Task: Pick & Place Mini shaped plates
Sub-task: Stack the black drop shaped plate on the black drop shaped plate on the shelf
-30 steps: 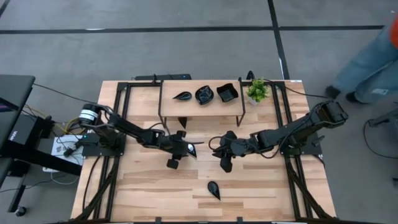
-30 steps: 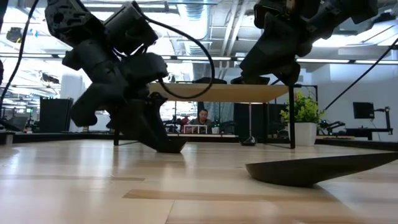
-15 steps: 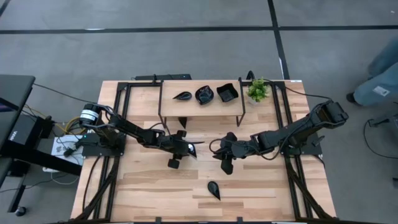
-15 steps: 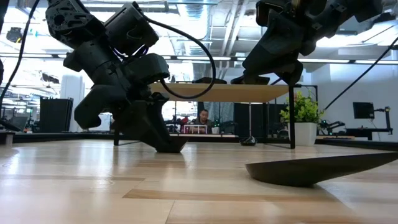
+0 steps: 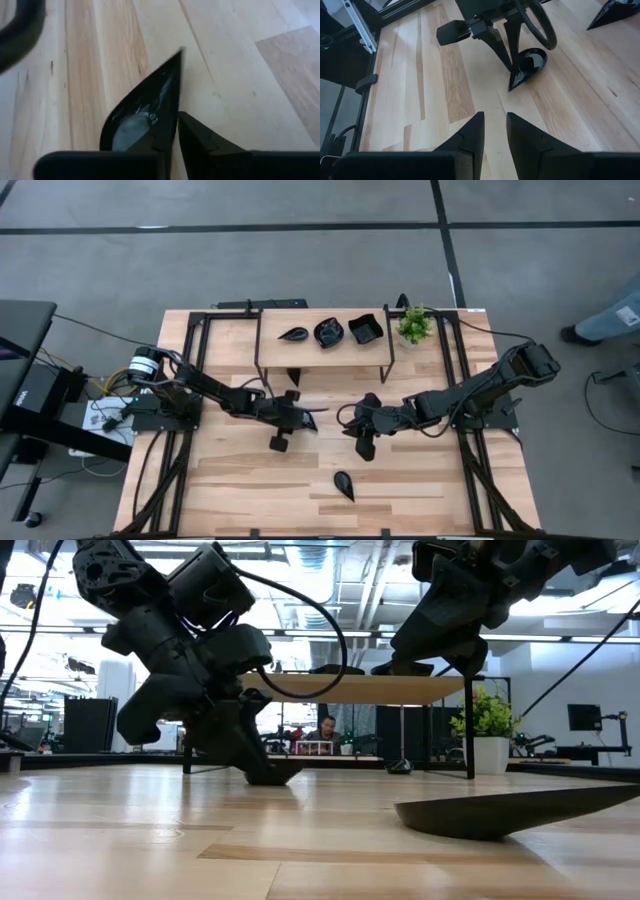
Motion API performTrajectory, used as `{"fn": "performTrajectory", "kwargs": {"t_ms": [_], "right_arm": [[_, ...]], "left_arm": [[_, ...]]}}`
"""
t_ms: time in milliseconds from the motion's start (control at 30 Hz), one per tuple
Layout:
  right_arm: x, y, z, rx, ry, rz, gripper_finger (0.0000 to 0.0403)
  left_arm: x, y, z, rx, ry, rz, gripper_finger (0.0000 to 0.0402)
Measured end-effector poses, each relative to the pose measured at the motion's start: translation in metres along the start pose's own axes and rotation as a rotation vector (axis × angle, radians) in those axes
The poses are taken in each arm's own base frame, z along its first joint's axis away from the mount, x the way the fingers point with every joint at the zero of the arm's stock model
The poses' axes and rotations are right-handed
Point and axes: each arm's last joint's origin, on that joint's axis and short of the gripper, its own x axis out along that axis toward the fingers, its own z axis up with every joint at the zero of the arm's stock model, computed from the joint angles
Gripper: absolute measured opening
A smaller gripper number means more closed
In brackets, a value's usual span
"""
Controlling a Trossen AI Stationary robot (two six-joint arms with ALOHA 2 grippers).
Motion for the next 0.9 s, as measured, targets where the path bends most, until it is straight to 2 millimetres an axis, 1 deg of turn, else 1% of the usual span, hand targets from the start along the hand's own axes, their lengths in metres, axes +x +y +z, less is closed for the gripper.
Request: {"fn": "performTrajectory", "kwargs": {"t_ms": [133,333,433,567,733,900], "right_arm": [[0.000,0.000,0.000,0.000,0.000,0.000,0.0077],[0.000,0.001,0.001,0.016,-0.012,0.008,0.0077],[0.000,0.003,0.005,0.053,-0.046,0.034,0.0077],[0.000,0.005,0.011,0.079,-0.101,0.066,0.0077],[0.000,0.002,0.023,0.184,-0.185,0.092,0.0077],[-0.002,0.004,0.031,0.205,-0.265,0.122,0.0081]], "left_arm": [[-0.001,-0.004,0.002,0.008,-0.008,-0.008,0.0009],[-0.009,-0.009,0.010,0.022,-0.045,-0.005,0.0015],[-0.018,-0.011,0.017,0.033,-0.076,0.023,0.0015],[-0.035,-0.011,0.029,0.036,-0.133,0.087,0.0008],[-0.054,-0.009,0.040,0.029,-0.202,0.142,0.0013],[-0.063,-0.010,0.045,0.028,-0.237,0.143,0.0011]]}}
